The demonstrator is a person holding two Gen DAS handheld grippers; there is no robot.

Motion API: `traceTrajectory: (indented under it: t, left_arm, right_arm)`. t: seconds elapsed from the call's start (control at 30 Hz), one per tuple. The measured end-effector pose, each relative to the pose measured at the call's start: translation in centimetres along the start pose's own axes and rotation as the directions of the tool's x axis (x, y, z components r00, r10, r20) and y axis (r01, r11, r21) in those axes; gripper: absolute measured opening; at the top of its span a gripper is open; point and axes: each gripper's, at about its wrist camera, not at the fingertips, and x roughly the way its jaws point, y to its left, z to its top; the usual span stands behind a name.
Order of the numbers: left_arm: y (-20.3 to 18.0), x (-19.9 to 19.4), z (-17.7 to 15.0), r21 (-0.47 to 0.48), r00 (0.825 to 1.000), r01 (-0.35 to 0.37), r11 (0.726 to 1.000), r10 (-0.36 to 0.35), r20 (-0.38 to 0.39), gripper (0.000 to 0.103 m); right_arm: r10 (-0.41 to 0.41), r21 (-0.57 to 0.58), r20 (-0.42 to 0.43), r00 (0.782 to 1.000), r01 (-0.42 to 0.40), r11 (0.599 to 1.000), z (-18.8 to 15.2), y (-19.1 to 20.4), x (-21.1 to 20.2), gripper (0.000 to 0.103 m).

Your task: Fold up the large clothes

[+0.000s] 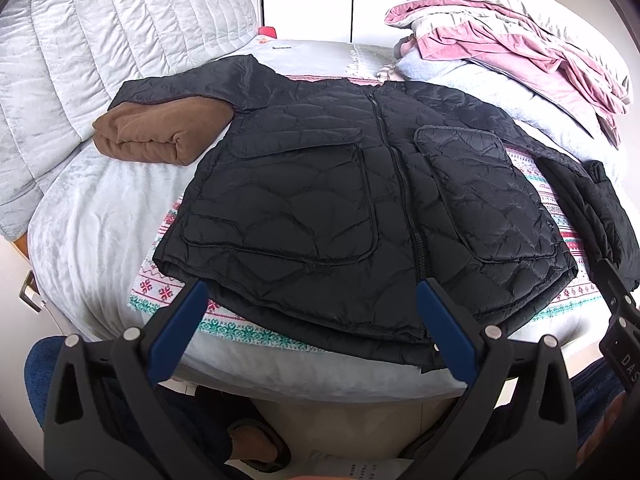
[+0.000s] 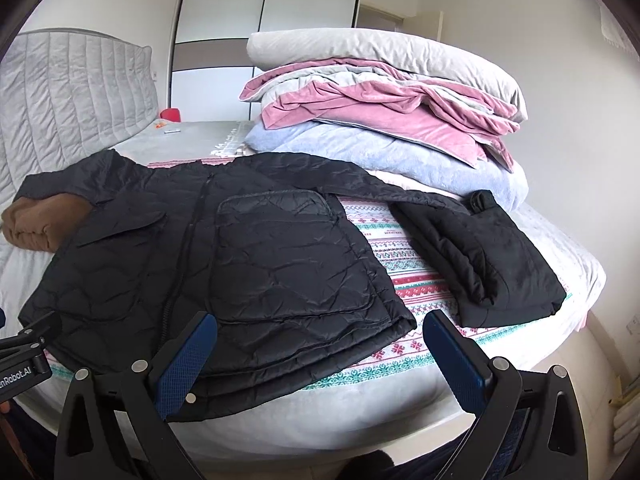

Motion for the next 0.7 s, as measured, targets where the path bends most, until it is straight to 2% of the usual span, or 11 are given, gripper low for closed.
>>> traceTrajectory:
  t: [0.7]
  left_arm:
    - [0.60,0.72,0.11,0.021,0.999,-0.045,0.999,0.046,-0.025,0.103]
  right_arm:
    - [0.011,0.009,-0.022,1.000,-0.011,1.000,-0.09,0.24,0.86,0.103]
